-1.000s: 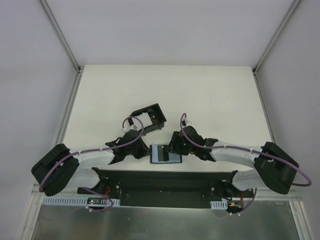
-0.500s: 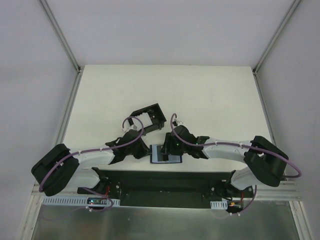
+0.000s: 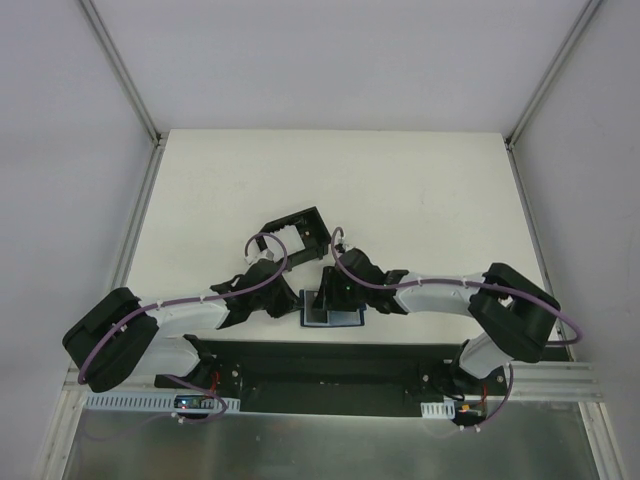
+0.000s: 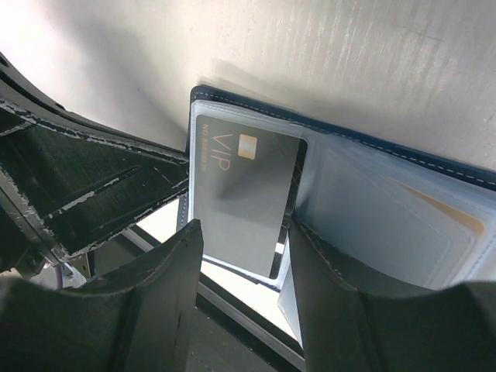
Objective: Put the credit cards into the card holder
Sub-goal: Insert the credit card into the card holder.
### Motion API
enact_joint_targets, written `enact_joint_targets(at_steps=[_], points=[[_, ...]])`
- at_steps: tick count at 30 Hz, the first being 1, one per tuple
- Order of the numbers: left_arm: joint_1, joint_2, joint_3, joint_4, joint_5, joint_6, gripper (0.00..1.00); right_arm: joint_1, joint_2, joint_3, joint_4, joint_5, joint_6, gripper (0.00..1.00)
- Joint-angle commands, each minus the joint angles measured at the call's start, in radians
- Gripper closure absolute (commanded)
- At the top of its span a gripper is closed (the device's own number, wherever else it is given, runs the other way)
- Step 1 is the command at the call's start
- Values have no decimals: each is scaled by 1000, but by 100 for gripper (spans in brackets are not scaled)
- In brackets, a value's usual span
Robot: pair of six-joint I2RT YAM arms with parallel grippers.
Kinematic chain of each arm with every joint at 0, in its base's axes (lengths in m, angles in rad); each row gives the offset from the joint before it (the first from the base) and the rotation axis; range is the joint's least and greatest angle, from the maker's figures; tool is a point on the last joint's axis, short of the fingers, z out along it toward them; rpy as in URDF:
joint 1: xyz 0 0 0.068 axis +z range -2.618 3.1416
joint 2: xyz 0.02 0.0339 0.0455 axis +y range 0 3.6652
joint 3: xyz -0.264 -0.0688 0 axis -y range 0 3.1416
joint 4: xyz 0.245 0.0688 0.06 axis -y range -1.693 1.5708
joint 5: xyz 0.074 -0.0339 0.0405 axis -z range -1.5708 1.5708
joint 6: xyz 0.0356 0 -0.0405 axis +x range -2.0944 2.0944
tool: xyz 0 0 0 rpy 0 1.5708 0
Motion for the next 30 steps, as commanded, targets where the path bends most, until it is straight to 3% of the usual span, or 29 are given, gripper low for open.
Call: enact_joint_targets(at_steps=[1, 8, 20, 30], points=[[-4, 25, -20, -125, -6, 38, 100, 5, 17, 25, 64, -54, 14, 50], [-4, 5, -28, -125, -10, 37, 100, 4, -59, -9, 78, -20, -11, 48], [-1, -33, -29, -127, -15, 45, 100, -14, -345, -53, -257, 274, -85, 45], [-1, -47, -13, -142, -18, 75, 100, -91, -471, -187, -282, 239, -65, 41]])
